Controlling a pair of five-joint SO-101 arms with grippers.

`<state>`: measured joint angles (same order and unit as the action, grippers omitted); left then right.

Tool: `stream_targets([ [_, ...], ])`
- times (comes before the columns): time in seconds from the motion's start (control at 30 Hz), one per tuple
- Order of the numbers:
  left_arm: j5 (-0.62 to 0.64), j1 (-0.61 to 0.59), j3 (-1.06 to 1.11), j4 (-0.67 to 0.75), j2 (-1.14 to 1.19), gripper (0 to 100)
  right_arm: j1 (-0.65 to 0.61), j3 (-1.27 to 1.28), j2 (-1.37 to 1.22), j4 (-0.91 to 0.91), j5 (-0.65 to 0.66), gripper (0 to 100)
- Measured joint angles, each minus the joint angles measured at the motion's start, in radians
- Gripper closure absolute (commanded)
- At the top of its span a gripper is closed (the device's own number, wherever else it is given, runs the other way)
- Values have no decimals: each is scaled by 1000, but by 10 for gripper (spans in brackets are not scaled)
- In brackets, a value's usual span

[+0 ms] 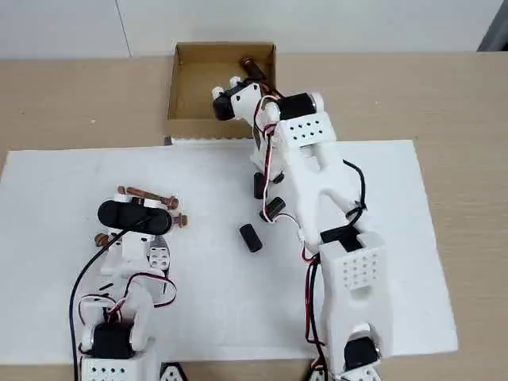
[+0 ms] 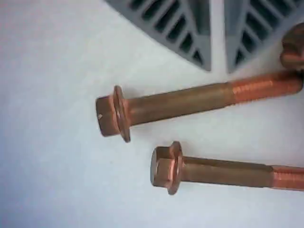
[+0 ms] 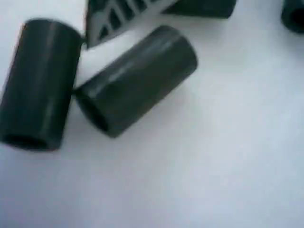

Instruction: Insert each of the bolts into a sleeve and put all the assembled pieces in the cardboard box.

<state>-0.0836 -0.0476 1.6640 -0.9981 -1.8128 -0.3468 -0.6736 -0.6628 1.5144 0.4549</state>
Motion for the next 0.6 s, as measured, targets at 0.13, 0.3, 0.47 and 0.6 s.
stream_targets([
  [0.13, 0, 0, 0, 0, 0, 994, 2, 2, -38, -26, 17, 812],
  [0.3, 0, 0, 0, 0, 0, 994, 0, 2, -80, -43, 25, 812],
  [0.47, 0, 0, 0, 0, 0, 994, 0, 2, -123, -72, 25, 831],
  [0.6, 0, 0, 0, 0, 0, 994, 6, -3, -149, -84, 25, 959],
])
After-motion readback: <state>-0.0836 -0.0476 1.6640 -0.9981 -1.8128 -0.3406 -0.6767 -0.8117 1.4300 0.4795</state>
